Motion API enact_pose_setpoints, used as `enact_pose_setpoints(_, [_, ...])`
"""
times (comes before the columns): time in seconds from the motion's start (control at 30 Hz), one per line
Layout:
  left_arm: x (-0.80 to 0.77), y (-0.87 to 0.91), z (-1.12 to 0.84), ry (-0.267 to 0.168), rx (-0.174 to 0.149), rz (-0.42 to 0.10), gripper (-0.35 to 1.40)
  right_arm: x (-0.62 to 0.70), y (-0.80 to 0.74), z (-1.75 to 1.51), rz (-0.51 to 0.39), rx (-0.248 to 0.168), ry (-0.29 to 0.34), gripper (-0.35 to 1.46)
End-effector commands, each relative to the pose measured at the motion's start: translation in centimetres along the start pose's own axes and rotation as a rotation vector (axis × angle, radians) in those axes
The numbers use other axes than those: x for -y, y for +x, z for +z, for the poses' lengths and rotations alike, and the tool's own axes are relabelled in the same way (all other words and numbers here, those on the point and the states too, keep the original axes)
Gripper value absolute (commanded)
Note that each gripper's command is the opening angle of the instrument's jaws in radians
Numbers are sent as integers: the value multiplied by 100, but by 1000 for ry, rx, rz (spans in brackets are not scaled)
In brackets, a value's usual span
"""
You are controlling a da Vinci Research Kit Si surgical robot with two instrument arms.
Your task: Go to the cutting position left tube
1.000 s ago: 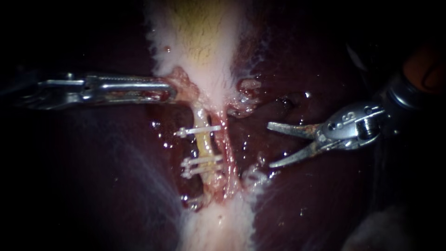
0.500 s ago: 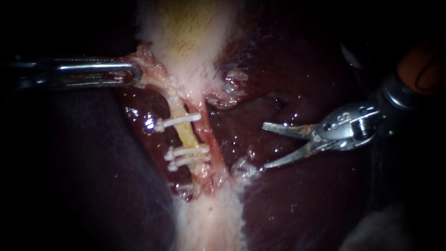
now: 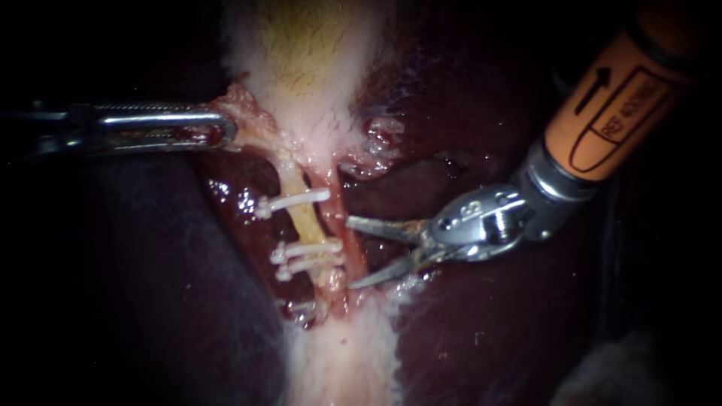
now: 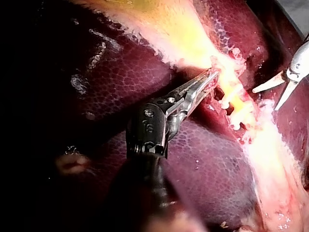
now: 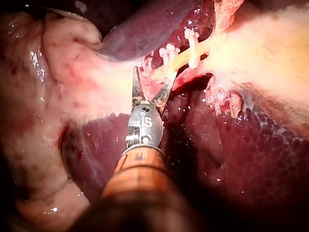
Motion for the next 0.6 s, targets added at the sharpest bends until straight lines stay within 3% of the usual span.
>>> enact_pose_setpoints(0.03, [-1,1,0,0,0,0,-35,-2,0,3,7,3,2,143])
enact_pose_setpoints(0.6, [-10,1,-1,-2,0,6,-35,-35,-20,42,58,12,37,143])
